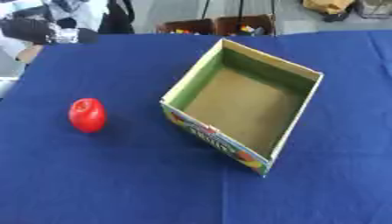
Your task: Pick up objects on the table and place them in the box.
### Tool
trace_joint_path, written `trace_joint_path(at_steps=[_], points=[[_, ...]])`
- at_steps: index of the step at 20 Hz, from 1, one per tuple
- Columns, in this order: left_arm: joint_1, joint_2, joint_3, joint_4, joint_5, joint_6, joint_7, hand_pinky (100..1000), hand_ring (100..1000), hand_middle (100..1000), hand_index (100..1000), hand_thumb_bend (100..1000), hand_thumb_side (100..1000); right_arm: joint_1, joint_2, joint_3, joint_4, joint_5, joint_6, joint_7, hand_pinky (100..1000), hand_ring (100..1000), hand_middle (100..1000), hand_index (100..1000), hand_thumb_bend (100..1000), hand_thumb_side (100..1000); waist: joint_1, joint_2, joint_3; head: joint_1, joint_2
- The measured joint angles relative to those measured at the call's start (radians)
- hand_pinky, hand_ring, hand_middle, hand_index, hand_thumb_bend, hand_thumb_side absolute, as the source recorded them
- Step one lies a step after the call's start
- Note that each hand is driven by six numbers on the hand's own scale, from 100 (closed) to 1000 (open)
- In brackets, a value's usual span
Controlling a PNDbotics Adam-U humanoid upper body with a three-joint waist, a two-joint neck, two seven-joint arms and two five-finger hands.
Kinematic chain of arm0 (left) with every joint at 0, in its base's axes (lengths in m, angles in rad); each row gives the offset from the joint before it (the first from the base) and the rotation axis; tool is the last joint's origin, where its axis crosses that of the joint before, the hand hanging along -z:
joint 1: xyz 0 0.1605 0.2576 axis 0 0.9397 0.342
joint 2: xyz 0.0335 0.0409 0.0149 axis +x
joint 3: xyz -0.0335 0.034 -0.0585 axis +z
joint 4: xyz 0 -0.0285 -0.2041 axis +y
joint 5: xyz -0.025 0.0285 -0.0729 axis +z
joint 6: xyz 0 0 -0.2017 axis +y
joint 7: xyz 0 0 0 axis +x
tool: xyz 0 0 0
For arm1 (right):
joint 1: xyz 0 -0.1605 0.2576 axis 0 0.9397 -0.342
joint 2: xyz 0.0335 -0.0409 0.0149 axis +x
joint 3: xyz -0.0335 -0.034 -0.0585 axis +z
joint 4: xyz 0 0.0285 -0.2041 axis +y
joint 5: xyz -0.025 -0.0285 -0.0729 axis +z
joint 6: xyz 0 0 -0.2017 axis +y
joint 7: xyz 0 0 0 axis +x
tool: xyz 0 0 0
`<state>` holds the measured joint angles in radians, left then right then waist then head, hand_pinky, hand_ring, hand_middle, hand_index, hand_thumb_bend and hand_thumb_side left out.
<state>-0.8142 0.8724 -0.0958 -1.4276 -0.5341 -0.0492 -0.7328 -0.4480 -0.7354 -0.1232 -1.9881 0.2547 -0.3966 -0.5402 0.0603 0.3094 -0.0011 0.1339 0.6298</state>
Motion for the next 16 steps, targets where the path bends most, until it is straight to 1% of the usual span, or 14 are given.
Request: trace_joint_path(at_steps=[1,3,5,8,9,10,12,14,15,16], points=[[-0.005,-0.006,-0.006,0.013,0.0,0.001,-0.023,558,806,964,1000,752,771,0.0,0.0,0.001,0.0,0.0,0.0,0.002,739,755,753,835,100,1000,0.001,0.0,0.0,0.001,-0.002],[-0.01,-0.019,-0.015,0.031,-0.002,0.006,-0.061,555,805,971,1000,750,743,0.0,0.0,0.001,0.0,-0.001,0.0,0.003,739,755,753,835,100,1000,0.003,0.0,0.0,0.004,-0.007],[-0.016,-0.03,-0.024,0.047,-0.006,0.013,-0.092,594,844,989,1000,713,697,0.0,0.0,0.001,0.0,-0.001,0.0,0.003,739,755,753,835,100,1000,0.004,0.0,-0.001,0.005,-0.008],[-0.027,-0.045,-0.04,0.077,-0.033,0.028,-0.138,596,855,1000,1000,653,644,-0.001,0.0,0.001,0.0,-0.002,0.0,0.003,739,755,753,835,100,1000,0.004,0.0,-0.005,0.01,-0.008],[-0.03,-0.047,-0.046,0.086,-0.047,0.031,-0.149,598,856,1000,1000,648,640,-0.001,0.0,0.001,0.0,-0.002,0.0,0.004,739,755,753,835,100,1000,0.004,0.0,-0.006,0.012,-0.009],[-0.031,-0.05,-0.053,0.095,-0.059,0.033,-0.156,587,855,1000,1000,578,603,-0.001,0.0,0.001,0.0,-0.002,0.0,0.004,739,755,753,835,100,1000,0.004,0.0,-0.007,0.014,-0.01],[-0.031,-0.058,-0.068,0.116,-0.073,0.035,-0.166,565,837,998,1000,526,577,-0.001,0.0,0.001,0.0,-0.003,-0.001,0.005,739,755,753,835,100,1000,0.004,0.0,-0.011,0.015,-0.014],[-0.031,-0.064,-0.082,0.133,-0.073,0.035,-0.169,566,834,1000,1000,498,568,-0.001,0.0,0.001,0.0,-0.003,-0.002,0.005,739,755,753,835,100,1000,0.004,0.0,-0.011,0.017,-0.015],[-0.031,-0.064,-0.087,0.139,-0.072,0.034,-0.17,570,836,1000,1000,499,565,-0.001,0.0,0.001,0.0,-0.003,-0.002,0.006,739,755,753,835,100,1000,0.004,0.0,-0.011,0.017,-0.015],[-0.03,-0.064,-0.092,0.141,-0.072,0.033,-0.172,584,843,1000,1000,435,552,-0.001,0.0,0.001,0.0,-0.004,-0.001,0.006,740,755,753,835,100,1000,0.004,0.0,-0.01,0.018,-0.015]])
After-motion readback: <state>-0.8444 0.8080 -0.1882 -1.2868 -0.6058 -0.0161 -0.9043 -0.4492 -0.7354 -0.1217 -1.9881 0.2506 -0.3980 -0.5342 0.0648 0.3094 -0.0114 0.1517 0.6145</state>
